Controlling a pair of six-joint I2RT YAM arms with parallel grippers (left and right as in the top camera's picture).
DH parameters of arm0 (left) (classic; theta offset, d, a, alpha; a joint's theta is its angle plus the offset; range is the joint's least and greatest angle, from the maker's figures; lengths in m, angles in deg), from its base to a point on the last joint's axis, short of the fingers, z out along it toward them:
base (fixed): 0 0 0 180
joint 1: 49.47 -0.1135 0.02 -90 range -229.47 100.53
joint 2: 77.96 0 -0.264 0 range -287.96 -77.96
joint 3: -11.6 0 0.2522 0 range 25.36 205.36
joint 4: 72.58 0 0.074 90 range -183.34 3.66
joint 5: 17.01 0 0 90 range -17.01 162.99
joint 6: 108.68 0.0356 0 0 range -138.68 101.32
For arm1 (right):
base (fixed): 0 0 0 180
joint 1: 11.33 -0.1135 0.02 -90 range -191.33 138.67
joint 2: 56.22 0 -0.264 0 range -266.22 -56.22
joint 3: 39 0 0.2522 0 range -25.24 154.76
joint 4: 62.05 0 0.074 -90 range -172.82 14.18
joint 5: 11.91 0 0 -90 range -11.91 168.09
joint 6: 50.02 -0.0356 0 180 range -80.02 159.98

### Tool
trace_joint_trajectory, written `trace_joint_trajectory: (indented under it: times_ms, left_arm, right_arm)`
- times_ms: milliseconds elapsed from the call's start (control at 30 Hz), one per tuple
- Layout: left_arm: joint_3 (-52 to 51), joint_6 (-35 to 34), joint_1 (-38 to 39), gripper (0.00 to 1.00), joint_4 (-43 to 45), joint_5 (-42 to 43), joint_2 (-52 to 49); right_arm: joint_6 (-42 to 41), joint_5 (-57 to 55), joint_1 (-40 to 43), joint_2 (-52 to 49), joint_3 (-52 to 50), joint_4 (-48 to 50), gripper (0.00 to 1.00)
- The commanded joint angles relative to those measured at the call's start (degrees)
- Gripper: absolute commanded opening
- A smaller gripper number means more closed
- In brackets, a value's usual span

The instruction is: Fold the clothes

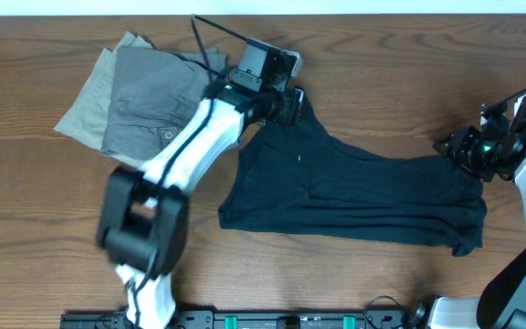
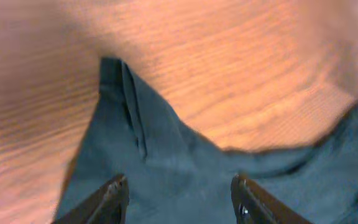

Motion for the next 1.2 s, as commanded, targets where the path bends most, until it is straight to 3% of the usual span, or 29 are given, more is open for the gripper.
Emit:
trace_joint_trajectory:
  times_ms: [0,300,367,467,567,667,933,1167]
  left_arm:
    - [2.23,-7.87,-1.27,0.55,4.31,5.38,-6.23]
    - [3.85,-11.26,-0.96,0.54,9.75,5.86,-13.29]
    - [3.82,-11.23,-0.81,0.46,9.7,5.86,-13.94]
    - [3.82,-10.43,-0.57,0.22,9.73,5.86,-14.43]
    - [3.82,-9.49,-0.33,0.1,10.38,6.03,-14.36]
    - [3.82,-9.18,-0.35,0.06,9.9,6.4,-14.36]
    - [3.82,-7.52,-0.5,0.07,9.2,8.22,-11.32]
    - [3.82,-6.19,-0.44,0.06,5.29,7.61,-3.32]
  right_arm:
    - [0.44,0.09,-0.74,0.59,0.52,-0.66,0.49]
    - [0.46,0.07,-0.81,0.57,0.5,-1.68,0.49]
    - [0.46,0.07,-0.81,0.57,0.5,-1.66,0.49]
    - [0.46,-0.2,-0.81,0.57,0.5,-1.68,0.48]
    - [0.46,-1.55,-0.81,0.57,0.46,-1.77,0.49]
    - [0.46,-1.95,-0.81,0.57,0.46,-1.77,0.49]
    - [0.44,-4.94,-0.79,0.57,0.44,-1.62,0.49]
    - [-3.37,-17.84,-0.79,0.57,0.42,0.72,0.46]
